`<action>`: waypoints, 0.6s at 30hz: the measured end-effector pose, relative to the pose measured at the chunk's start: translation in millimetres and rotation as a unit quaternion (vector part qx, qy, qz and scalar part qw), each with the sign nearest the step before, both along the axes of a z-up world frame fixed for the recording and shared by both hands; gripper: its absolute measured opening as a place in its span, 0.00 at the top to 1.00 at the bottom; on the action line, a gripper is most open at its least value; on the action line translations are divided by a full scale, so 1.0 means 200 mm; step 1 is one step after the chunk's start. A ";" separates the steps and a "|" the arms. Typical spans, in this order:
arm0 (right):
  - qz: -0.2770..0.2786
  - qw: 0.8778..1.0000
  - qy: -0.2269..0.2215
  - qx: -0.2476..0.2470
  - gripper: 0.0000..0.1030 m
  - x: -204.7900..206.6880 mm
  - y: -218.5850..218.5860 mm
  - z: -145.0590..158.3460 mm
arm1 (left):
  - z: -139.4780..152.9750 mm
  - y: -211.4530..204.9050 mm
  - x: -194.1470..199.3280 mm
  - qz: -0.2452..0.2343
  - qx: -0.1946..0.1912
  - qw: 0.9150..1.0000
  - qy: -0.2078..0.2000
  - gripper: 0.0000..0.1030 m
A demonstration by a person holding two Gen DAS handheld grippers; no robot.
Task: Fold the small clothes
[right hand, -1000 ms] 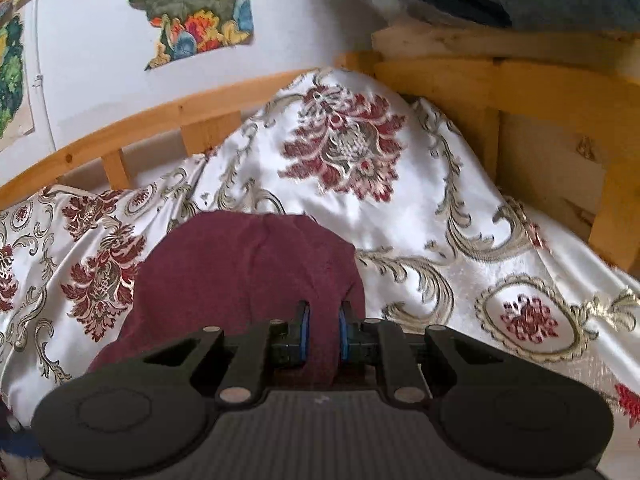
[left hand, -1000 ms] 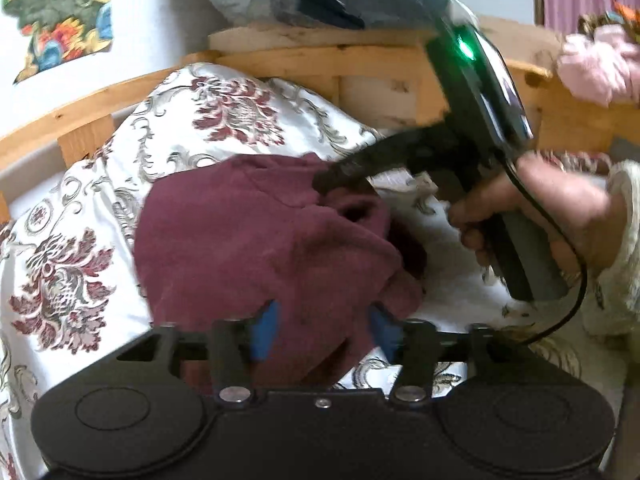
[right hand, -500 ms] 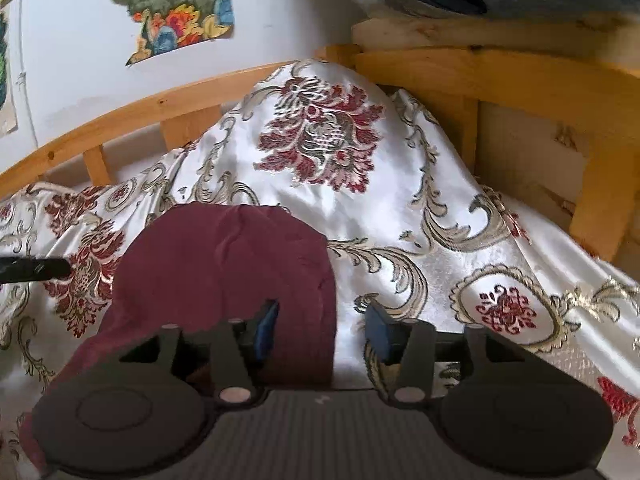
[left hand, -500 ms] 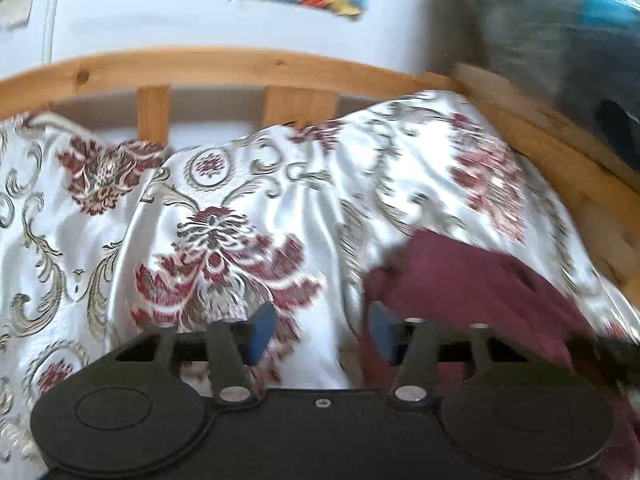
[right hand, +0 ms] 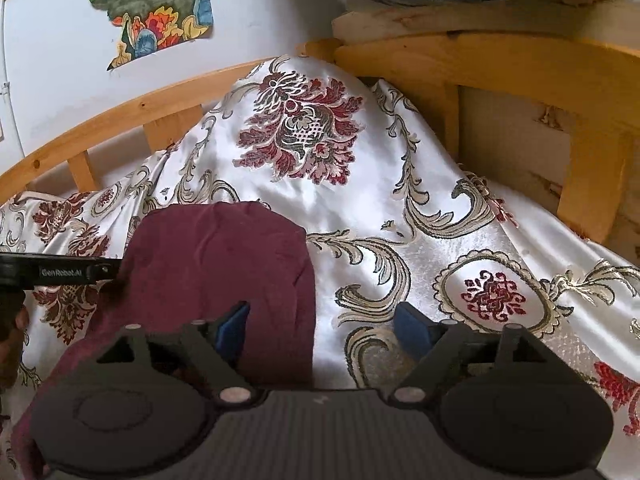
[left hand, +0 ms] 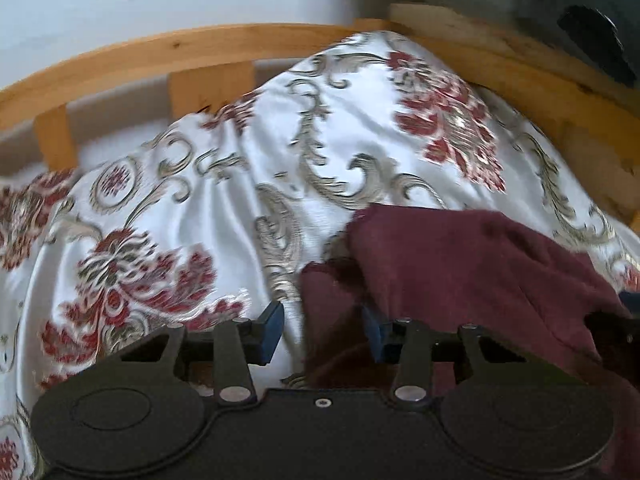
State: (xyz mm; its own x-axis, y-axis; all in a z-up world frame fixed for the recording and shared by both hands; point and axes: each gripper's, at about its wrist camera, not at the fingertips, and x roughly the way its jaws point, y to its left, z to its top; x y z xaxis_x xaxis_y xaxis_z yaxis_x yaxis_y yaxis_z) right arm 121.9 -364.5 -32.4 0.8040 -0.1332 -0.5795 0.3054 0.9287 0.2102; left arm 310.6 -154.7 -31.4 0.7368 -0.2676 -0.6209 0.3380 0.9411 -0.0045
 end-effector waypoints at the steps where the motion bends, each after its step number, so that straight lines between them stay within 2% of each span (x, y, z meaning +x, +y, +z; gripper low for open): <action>1: 0.001 1.000 0.001 -0.001 0.18 0.00 0.00 0.00 | 0.00 -0.02 -0.01 -0.005 0.005 1.000 -0.003 0.57; 5: 0.004 1.000 0.001 0.004 0.17 0.00 -0.01 0.00 | 0.00 -0.07 0.00 -0.022 0.020 1.000 -0.005 0.57; 9: 0.005 1.000 0.001 0.006 0.16 -0.01 -0.01 0.00 | -0.03 -0.12 0.03 -0.041 0.031 0.999 0.010 0.62; 12: 0.007 1.000 0.001 0.006 0.16 -0.01 -0.01 0.00 | -0.04 -0.15 0.03 -0.054 0.051 0.997 0.006 0.65; 15: 0.009 1.000 0.002 0.007 0.16 -0.01 -0.02 0.00 | -0.06 -0.17 0.02 -0.046 0.086 0.995 -0.011 0.79; 18: 0.010 1.000 0.001 0.006 0.15 -0.01 -0.02 0.00 | -0.04 -0.12 0.03 -0.015 0.061 0.998 -0.012 0.87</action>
State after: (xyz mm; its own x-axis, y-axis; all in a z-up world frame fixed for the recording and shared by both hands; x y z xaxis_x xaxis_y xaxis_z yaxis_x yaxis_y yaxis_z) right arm 119.9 -367.9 -32.7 0.8048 -0.1091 -0.5834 0.2866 0.9322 0.2210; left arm 315.8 -178.3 -39.0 0.7449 -0.2137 -0.6321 0.3648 0.9236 0.1177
